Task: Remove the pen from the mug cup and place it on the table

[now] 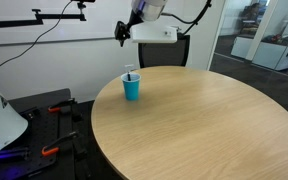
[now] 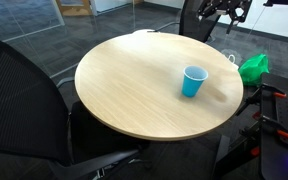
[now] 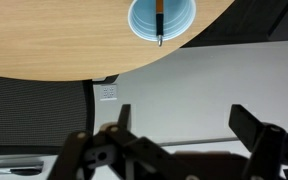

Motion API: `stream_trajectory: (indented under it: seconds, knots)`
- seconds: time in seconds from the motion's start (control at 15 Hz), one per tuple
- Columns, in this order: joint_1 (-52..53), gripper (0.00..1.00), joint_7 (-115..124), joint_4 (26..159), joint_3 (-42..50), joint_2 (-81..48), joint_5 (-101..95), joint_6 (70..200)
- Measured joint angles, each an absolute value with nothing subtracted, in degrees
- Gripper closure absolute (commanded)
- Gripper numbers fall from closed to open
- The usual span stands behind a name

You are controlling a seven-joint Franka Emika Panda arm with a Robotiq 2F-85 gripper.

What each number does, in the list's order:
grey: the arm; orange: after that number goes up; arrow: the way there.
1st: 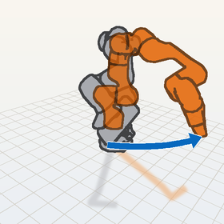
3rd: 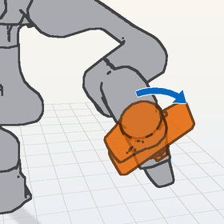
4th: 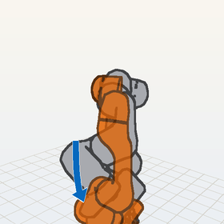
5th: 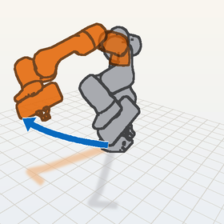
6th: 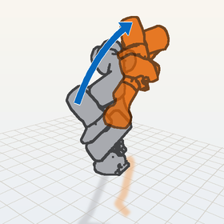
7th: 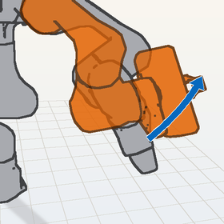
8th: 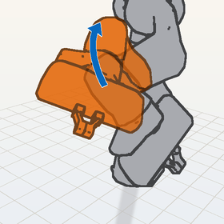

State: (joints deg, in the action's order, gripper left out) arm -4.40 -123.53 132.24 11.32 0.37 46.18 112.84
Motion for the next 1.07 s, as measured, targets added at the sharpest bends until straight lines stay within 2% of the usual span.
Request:
stream_trajectory:
  seconds: [0.4, 0.8, 1.0, 1.07]
  knots:
    - [-4.8, 0.0, -123.5, 132.7, 10.8, 0.4, 46.2, 113.6]
    - [-4.6, 0.0, -128.9, 136.1, 7.1, -0.9, 47.7, 121.0]
    - [-4.6, 0.05, -134.0, 137.4, 5.8, -2.8, 51.2, 124.0]
    - [-4.6, 0.1, -135.3, 137.6, 5.5, -3.5, 52.3, 124.5]
